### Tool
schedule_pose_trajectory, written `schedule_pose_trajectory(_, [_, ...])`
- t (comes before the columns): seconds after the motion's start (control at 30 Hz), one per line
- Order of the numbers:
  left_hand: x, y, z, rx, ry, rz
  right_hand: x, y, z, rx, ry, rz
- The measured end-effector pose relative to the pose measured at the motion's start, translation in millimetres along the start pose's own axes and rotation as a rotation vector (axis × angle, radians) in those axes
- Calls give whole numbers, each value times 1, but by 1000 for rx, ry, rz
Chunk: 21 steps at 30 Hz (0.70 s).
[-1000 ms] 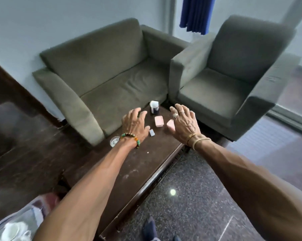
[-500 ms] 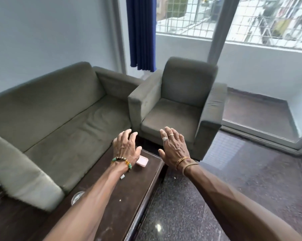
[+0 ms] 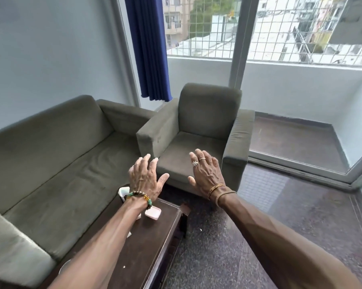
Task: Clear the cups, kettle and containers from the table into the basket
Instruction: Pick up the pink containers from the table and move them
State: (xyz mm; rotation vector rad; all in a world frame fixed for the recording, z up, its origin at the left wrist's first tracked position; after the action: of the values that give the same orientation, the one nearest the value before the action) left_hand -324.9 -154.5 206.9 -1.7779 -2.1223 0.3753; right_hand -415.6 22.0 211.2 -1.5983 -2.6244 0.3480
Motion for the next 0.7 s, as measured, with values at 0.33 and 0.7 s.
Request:
schedule_pose_trajectory(0.33, [33,-19,29,-39,6,14,36,-17,16,-19,-7,-10])
schedule_pose_trajectory(0.7, [10,-84,90,-109,22,5,49,-85,64,-92,52,-16])
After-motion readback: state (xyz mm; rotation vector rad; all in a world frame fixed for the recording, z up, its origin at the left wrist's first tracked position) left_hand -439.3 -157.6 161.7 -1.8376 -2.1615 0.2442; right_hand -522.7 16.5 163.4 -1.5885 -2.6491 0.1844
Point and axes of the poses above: each hand's wrist, its own y-axis away from the middle knuckle, its own z-axis out of the palm, x = y × z, the point moved 4 cm from there along -y, towards the middle knuckle, and after that the axes turned 13 degrees about z, right-handed, at the moved point
